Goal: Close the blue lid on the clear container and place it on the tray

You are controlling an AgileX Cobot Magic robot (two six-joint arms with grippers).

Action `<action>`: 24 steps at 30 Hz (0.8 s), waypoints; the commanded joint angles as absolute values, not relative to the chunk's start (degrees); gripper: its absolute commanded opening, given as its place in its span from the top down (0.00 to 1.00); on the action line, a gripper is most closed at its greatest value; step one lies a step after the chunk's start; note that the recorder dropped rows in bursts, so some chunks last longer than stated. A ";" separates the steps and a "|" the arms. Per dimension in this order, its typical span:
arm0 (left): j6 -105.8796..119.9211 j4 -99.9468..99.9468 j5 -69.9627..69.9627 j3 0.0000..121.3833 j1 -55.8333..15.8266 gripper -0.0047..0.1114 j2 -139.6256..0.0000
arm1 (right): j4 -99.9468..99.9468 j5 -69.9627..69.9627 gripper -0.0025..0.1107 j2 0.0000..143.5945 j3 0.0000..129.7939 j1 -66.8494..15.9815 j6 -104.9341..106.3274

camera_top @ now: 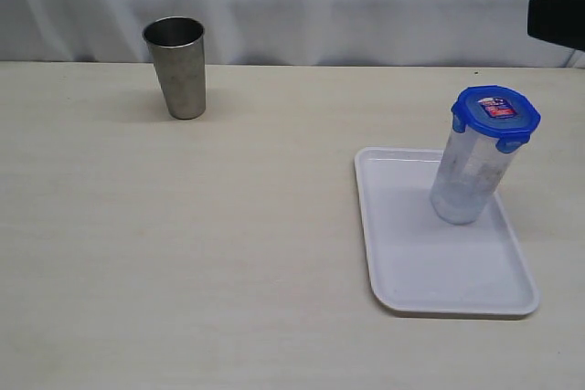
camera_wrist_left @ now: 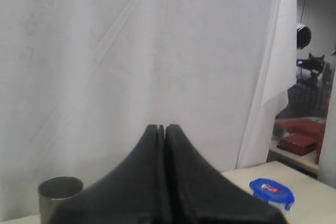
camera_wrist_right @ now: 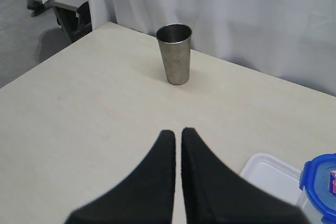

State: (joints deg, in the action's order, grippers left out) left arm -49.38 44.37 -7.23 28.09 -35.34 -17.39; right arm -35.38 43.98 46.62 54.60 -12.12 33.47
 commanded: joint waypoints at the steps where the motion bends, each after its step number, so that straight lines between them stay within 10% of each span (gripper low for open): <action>1: -5.79 9.14 -8.59 27.62 -35.69 0.96 -17.18 | -35.17 43.51 0.94 46.38 54.48 -12.18 33.82; 24: -6.46 -4.01 -8.18 12.84 -6.97 0.96 -1.12 | -35.17 43.51 0.94 46.38 54.48 -12.18 33.82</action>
